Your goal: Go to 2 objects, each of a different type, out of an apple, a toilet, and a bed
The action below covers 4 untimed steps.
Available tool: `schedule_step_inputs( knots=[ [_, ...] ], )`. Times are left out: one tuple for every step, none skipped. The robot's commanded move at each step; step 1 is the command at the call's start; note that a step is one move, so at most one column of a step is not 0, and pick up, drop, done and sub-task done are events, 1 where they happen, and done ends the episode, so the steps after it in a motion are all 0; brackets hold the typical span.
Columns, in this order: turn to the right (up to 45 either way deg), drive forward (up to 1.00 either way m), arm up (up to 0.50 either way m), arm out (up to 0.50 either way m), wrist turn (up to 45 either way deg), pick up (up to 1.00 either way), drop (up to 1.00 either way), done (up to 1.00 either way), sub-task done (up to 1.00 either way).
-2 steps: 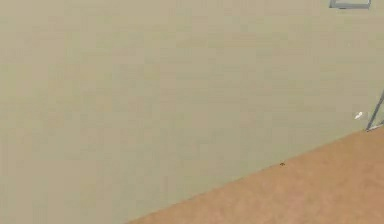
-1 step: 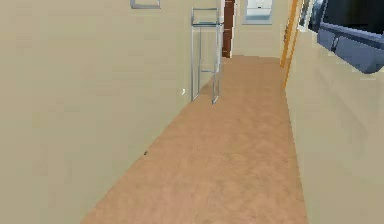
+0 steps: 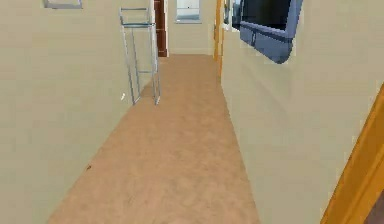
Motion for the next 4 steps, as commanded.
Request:
schedule_step_inputs(
  knots=[
    [0.0, 1.00, 0.00, 0.00, 0.0, 0.00, 0.00, 0.00, 0.00],
    [0.0, 1.00, 0.00, 0.00, 0.0, 0.00, 0.00, 0.00, 0.00],
    [3.0, 0.00, 0.00, 0.00, 0.0, 0.00, 0.00, 0.00, 0.00],
    [0.0, 1.00, 0.00, 0.00, 0.0, 0.00, 0.00, 0.00, 0.00]
  ],
)
